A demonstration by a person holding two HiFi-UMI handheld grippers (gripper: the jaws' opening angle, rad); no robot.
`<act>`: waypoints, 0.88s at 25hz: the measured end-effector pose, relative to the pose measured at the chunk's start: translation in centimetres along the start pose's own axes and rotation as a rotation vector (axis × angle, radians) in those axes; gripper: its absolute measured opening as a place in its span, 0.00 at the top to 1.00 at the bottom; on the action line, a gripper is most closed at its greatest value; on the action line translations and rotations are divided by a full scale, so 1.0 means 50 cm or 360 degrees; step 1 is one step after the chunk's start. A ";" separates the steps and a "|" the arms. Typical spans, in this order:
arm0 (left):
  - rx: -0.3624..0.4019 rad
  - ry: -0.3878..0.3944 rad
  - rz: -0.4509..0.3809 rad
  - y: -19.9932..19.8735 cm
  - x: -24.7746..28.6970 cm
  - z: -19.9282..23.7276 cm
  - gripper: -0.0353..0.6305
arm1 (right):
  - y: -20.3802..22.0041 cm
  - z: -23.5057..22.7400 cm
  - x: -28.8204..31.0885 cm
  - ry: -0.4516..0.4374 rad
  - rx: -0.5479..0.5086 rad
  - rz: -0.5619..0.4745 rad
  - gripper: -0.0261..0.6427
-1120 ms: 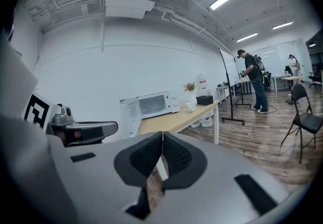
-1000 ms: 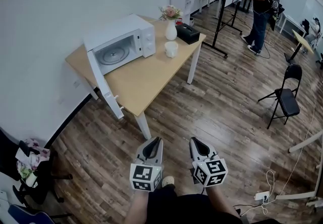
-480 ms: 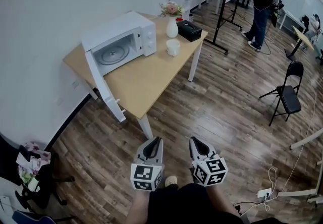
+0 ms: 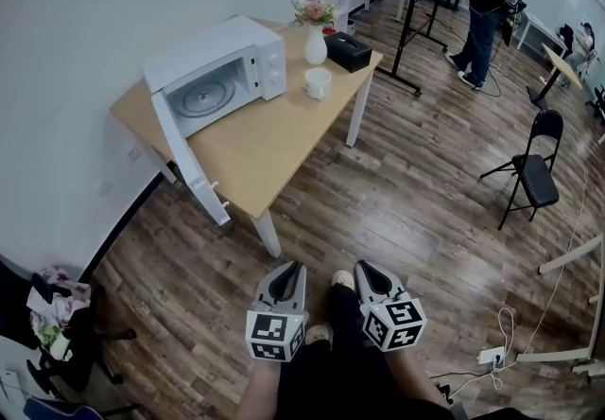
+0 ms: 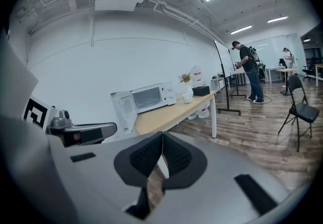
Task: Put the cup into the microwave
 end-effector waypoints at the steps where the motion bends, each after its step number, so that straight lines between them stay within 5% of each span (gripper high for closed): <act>1: -0.0002 -0.0005 0.0006 0.003 0.001 0.001 0.94 | 0.003 -0.001 0.003 -0.0006 0.0001 0.0008 0.97; 22: -0.0011 -0.0182 0.0043 -0.048 0.166 0.117 0.94 | -0.127 -0.063 0.188 -0.0127 0.0007 0.0035 0.97</act>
Point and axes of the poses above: the fingertips, and each gripper's own axes: x forward along the fingers, z to its left, y out of its underside, the point moved 4 cm from there along -x, backward along the fingers, and after that the axes turned 13 degrees about x, right-handed, at the moved point
